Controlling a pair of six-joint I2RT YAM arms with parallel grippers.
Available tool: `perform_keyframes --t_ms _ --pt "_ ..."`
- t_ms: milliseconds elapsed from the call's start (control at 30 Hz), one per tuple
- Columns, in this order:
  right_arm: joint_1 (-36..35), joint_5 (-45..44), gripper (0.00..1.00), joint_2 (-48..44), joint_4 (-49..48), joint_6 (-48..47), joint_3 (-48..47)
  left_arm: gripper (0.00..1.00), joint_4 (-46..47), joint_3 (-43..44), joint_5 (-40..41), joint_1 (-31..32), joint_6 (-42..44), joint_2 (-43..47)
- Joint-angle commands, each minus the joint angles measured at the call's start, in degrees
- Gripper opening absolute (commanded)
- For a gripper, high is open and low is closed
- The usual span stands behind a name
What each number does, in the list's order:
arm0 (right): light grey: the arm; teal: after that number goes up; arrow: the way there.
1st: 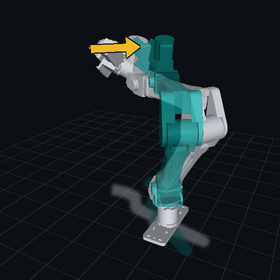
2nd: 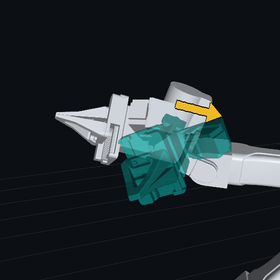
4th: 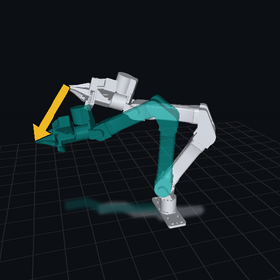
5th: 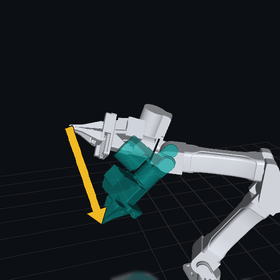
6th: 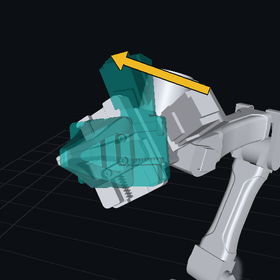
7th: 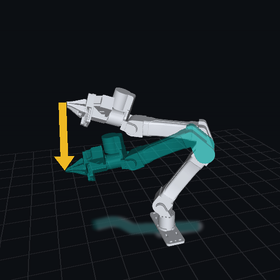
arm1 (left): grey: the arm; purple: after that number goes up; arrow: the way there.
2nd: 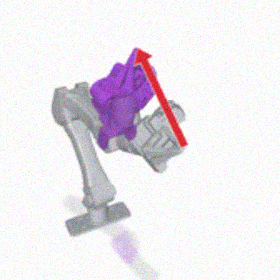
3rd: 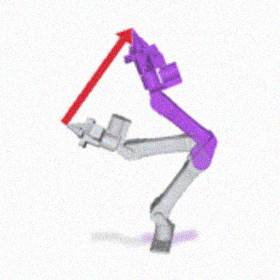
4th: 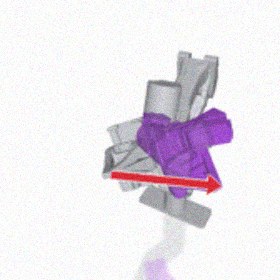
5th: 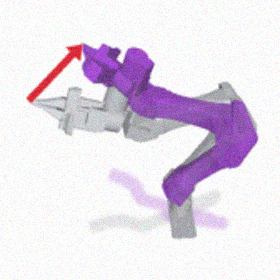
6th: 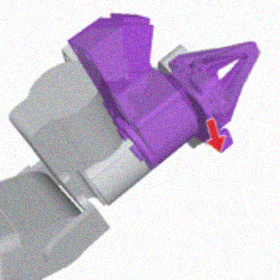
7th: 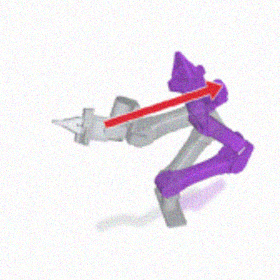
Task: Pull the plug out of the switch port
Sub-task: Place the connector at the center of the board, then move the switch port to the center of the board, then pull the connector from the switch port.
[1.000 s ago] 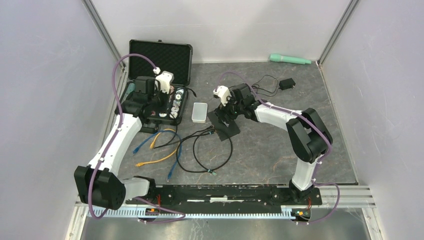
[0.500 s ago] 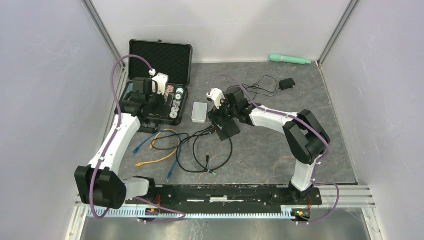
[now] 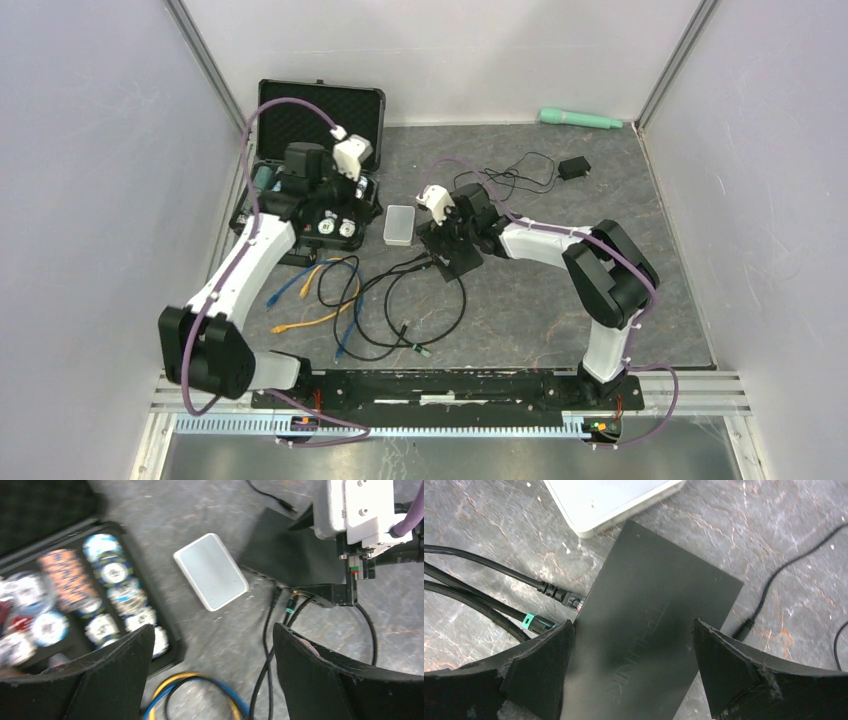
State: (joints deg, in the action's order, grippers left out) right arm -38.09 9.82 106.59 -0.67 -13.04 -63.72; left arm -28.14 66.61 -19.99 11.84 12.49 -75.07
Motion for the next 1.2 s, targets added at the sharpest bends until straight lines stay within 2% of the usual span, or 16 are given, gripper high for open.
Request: perform_keyframes --t_ms 0,333,467,567,700,800,1167 --pt "3.06 -3.57 0.93 -3.70 1.11 -0.25 5.43 0.90 6.78 -1.79 -7.77 4.20 -7.75 -6.18" --pt "11.21 -1.52 0.91 -11.82 0.30 -0.27 16.12 0.73 16.06 2.69 -14.97 13.18 -23.47 -23.09" --pt "14.48 -0.25 0.90 -13.24 -0.35 0.03 19.71 0.72 18.31 4.33 -15.29 17.09 -27.20 -26.34" --pt "17.22 3.92 0.91 -13.98 -1.01 -0.14 21.25 0.73 20.75 4.22 -13.94 19.11 -31.36 -28.90" --pt "19.70 12.80 0.94 -15.85 -2.57 -1.15 21.87 0.75 22.92 3.52 -12.25 19.63 -35.50 -32.01" --pt "20.37 15.94 0.94 -16.36 -2.59 -1.73 21.01 0.75 26.51 1.71 -13.97 19.63 -38.99 -34.09" --pt "21.86 17.08 0.92 -12.14 -2.74 -0.08 19.34 0.70 38.75 -2.52 -18.76 20.33 -46.96 -40.28"
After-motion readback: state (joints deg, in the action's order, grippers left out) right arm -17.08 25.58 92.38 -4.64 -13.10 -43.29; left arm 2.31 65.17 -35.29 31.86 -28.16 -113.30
